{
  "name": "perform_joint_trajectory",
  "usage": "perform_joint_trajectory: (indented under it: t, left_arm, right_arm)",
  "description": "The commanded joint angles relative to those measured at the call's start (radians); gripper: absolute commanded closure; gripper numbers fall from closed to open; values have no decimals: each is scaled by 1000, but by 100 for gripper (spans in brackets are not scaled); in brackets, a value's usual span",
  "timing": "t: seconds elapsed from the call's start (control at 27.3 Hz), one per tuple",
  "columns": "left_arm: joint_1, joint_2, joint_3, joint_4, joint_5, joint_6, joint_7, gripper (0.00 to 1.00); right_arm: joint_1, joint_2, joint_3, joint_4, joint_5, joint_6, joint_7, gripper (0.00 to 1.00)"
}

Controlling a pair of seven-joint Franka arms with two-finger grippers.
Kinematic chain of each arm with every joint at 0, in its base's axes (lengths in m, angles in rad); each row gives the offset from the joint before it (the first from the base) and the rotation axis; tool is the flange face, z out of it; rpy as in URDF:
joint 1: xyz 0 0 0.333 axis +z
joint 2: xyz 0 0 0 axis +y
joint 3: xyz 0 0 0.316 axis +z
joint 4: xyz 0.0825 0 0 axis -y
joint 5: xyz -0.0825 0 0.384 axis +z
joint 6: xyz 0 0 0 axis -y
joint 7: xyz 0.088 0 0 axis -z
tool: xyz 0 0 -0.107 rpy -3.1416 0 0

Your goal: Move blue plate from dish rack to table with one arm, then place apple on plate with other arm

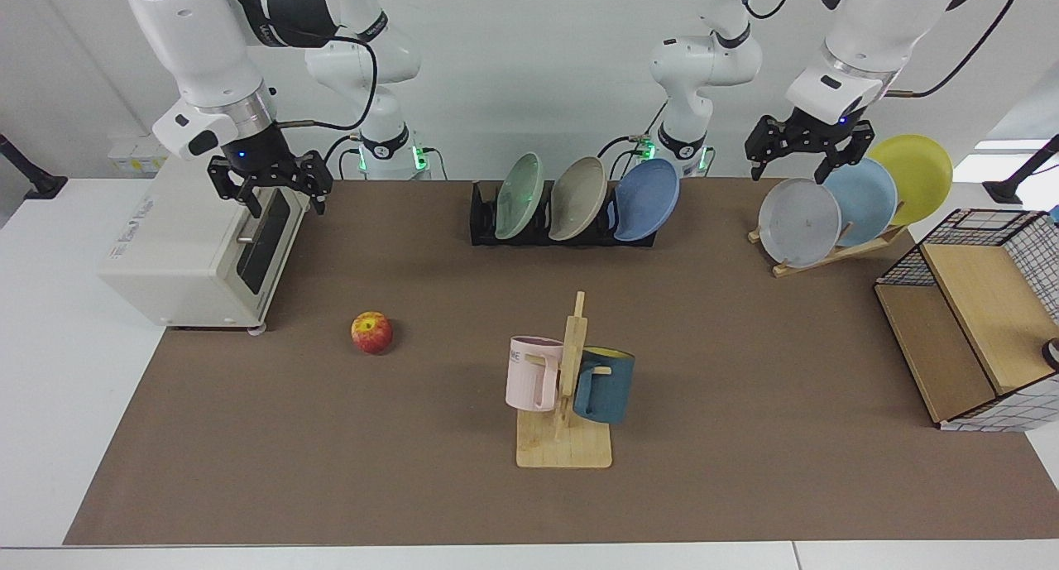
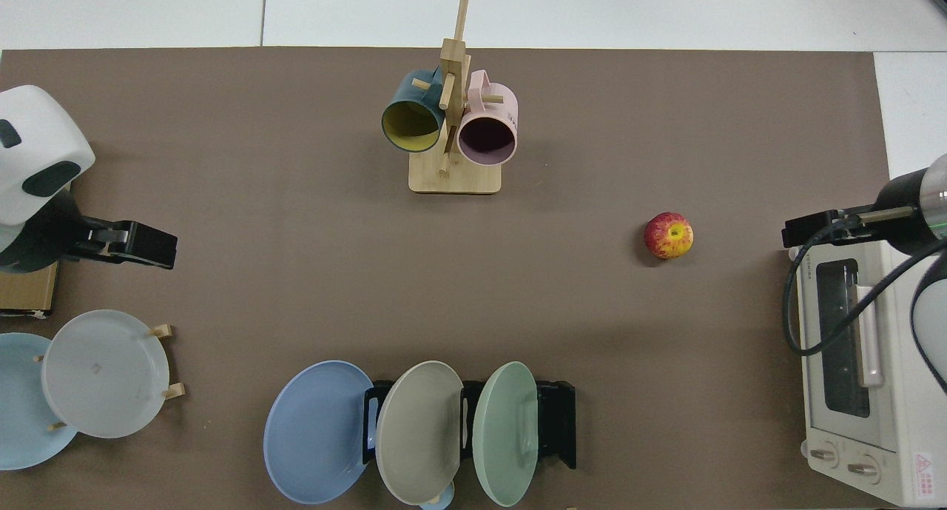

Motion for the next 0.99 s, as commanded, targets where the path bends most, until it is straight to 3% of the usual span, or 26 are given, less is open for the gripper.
perform_joint_trajectory:
  t: [0.0, 0.66, 0.95]
  left_arm:
    - [-4, -24, 12, -34, -15, 18, 15, 0]
    - [-4, -29, 12, -37, -15, 8, 3, 0]
    - [-5, -30, 7, -38, -15, -2, -1, 0]
  right_arm:
    - [-1, -11, 0, -6, 20, -15, 19, 0]
    - [-1, -13, 1, -9, 20, -17, 19, 0]
    - [3, 1, 14, -31, 20, 29, 63, 0]
